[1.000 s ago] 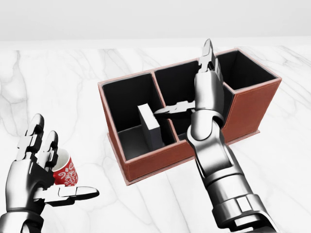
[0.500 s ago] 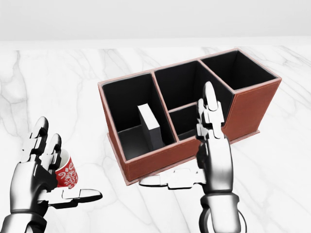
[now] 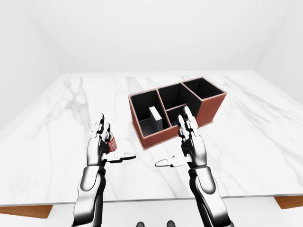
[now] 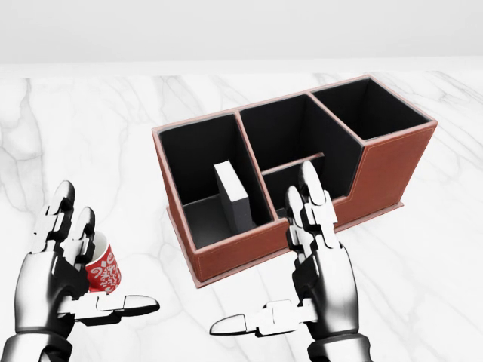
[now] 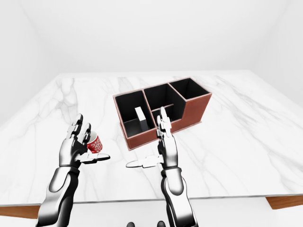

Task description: Pick up the book and place it in the left compartment of the caddy.

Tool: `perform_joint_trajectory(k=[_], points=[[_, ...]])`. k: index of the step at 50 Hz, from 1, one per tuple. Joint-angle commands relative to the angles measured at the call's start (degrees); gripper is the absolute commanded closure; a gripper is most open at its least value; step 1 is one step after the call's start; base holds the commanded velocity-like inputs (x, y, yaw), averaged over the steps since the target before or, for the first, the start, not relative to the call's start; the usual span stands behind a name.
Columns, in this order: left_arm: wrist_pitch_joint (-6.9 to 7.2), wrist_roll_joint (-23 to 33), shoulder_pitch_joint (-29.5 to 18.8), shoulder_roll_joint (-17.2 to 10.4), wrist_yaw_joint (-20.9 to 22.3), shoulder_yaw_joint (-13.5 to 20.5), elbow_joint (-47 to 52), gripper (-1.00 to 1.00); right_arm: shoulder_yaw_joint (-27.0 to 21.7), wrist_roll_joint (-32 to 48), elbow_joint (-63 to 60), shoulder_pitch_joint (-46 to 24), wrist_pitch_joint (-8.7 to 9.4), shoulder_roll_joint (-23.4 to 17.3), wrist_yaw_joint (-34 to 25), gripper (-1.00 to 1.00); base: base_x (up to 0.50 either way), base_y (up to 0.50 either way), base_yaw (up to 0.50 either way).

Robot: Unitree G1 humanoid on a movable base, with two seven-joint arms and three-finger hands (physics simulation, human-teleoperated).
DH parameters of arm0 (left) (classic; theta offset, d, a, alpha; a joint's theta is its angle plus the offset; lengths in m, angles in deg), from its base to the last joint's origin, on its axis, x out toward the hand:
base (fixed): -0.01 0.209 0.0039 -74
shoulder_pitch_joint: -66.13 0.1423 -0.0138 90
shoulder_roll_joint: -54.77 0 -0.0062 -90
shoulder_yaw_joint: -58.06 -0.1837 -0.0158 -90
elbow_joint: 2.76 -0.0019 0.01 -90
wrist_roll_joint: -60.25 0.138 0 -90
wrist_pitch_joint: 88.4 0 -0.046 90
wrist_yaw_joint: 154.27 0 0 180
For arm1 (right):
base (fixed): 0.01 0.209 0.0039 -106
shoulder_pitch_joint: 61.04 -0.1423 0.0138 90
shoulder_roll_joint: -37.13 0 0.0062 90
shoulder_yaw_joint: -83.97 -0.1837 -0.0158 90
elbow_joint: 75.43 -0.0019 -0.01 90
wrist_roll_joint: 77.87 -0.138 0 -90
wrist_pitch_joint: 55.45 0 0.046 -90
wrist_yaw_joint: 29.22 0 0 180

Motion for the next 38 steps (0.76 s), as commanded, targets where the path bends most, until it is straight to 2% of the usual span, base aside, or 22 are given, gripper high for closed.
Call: perform_joint_trajectory(k=[1,27,35,38], points=[[0.00,0.0,0.2,0.1,0.0,0.0,0.7,-1.00,0.5,-0.8,-1.0,1.3,0.00,-0.3,-0.3,-1.00,0.00,0.00,0.00],[0.00,0.0,0.8,0.2,0.3,0.1,2.5,-1.00,2.0,0.3,-2.7,2.4,0.00,-1.0,-0.1,-1.00,0.00,0.00,0.00],[0.00,0.4,0.0,0.2,0.2,0.0,0.8,-1.00,1.2,-0.2,-3.2,2.2,0.00,-1.2,-0.4,-1.00,0.00,0.00,0.00],[0.00,0.3,-0.5,0.0,0.4,0.0,-0.6,-1.00,-0.7,-1.5,-4.4,1.8,0.00,-1.3,-0.8,-1.00,0.00,0.00,0.00]])
